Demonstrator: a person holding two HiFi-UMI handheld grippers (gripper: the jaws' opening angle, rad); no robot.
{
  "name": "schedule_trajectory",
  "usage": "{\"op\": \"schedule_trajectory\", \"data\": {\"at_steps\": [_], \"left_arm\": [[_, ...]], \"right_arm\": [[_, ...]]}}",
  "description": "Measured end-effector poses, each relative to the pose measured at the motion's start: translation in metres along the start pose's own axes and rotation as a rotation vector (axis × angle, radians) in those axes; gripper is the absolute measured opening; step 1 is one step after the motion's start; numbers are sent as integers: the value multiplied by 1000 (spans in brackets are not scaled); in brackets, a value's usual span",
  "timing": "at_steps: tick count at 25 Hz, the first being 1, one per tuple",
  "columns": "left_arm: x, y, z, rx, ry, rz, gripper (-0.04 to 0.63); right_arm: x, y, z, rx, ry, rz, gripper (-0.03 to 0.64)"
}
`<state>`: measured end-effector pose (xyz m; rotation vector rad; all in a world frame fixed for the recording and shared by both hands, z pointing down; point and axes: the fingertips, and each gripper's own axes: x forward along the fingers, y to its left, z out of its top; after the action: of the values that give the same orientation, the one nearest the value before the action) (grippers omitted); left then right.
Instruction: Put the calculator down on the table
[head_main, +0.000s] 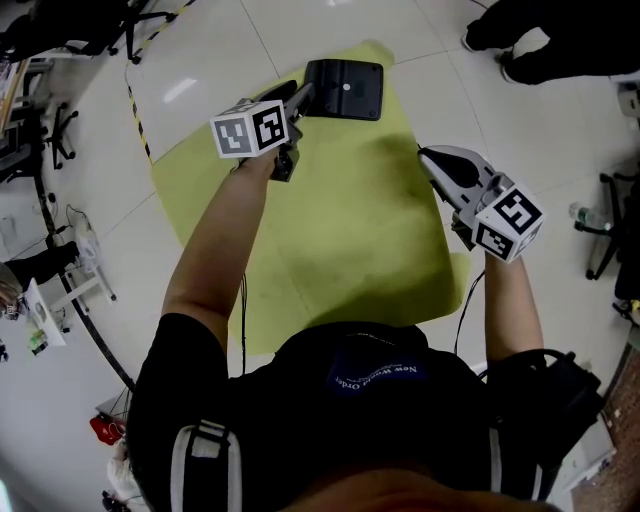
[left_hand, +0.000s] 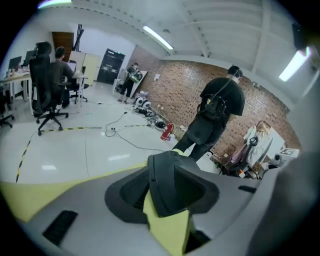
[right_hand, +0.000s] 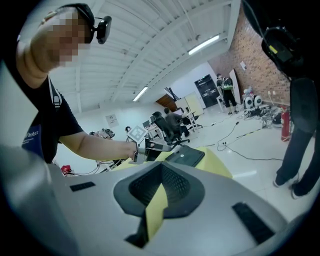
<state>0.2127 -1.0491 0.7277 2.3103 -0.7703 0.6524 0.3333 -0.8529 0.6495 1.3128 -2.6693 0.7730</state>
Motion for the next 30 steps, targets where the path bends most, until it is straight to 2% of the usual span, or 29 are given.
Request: {"op": "schedule_trajectory", "data": {"at_steps": [6,9,11,15,18,20,23,27,30], "left_arm": [[-53,-41,12,123,-143,-79,140],[-106,-79,2,193,-210,-110,140],[-148,-106,4,223,-249,-113,140],[-246,-140,24,227,-382,-58,128],[-325,-145,24,175,-484,-18,44],[-380,-141,9,150,-531,-2,8],[-456,-133,-22,168,-570,-2,8],[-530,-132,-85,227,-544,-27,8],[-563,-136,-123,245,-524,-31,8]], "right_arm": [[-5,4,2,4,-2,5,-12],[-16,26,-2,1,16,14,-12],[-26,43,11,-14,20,31,-12],[-37,76,67,-70,-13,90,-12],[-31,127,101,-118,-32,136,-12],[-23,176,109,-157,-28,164,-12],[-12,247,116,-195,-37,176,-14],[-10,327,106,-176,-49,156,-14],[-11,364,87,-141,-39,138,-14]]}}
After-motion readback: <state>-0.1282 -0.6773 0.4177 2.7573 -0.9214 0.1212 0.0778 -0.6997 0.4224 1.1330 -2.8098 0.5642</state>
